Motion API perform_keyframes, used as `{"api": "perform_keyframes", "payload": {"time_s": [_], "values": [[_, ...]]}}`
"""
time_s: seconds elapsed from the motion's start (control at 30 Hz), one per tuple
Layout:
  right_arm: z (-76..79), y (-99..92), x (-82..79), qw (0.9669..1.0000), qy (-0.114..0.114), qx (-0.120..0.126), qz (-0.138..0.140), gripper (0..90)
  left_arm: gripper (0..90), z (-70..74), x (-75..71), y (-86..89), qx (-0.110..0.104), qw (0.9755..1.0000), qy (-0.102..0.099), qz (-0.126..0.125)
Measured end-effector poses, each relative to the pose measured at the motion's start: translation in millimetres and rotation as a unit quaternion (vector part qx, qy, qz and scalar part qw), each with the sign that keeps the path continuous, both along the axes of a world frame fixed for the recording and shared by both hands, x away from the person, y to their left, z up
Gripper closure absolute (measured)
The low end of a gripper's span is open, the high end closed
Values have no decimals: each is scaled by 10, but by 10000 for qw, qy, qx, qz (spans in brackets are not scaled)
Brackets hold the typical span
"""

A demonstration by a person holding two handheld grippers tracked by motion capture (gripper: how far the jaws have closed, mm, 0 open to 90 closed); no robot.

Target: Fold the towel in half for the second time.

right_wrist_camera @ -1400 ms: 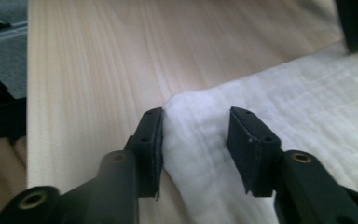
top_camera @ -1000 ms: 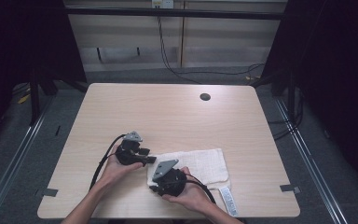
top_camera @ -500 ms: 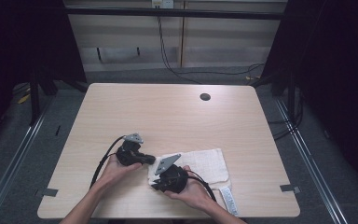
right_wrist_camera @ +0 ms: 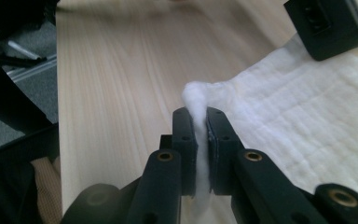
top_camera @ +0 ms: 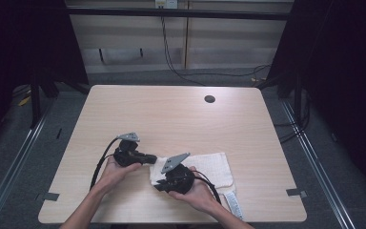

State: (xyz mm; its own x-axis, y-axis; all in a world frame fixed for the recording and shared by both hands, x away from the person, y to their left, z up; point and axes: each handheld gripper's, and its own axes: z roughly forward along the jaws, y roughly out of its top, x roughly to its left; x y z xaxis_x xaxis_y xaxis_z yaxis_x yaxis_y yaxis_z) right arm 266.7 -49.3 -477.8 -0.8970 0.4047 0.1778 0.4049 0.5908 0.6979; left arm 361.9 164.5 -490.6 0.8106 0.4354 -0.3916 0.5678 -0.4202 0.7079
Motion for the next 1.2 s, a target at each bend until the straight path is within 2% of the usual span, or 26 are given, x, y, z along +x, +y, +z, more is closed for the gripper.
{"api": "perform_keyframes", "payload": {"time_s": [0.13,0.3,0.37,0.53,0.63,0.73,0.97,1.03,1.1,1.2], "values": [[50,-38,17,9998,43,180,-56,844,863,50,21,9,-91,9999,44,8],[144,-47,8,9995,-86,274,-97,843,862,166,38,60,-284,9995,-79,69],[167,-40,-2,9994,-142,295,-93,842,862,203,43,75,-298,9995,-116,70],[247,-19,-17,9990,-233,370,-127,843,863,268,19,106,-267,9994,-154,126],[304,-1,-31,9983,-314,470,-129,844,862,335,22,172,-165,9995,-245,122],[350,31,-47,9971,-400,623,-150,845,863,399,15,247,-294,9991,-264,171],[465,116,-35,9954,-433,846,-85,847,864,520,-19,320,-297,9985,-337,305],[527,156,-33,9948,-488,891,-75,848,864,567,-13,332,-392,9982,-300,344],[569,203,-31,9940,-488,976,-29,849,864,620,-17,319,-278,9985,-356,304],[581,271,-39,9934,-499,1028,23,850,865,656,-14,319,-227,9986,-368,302]]}}
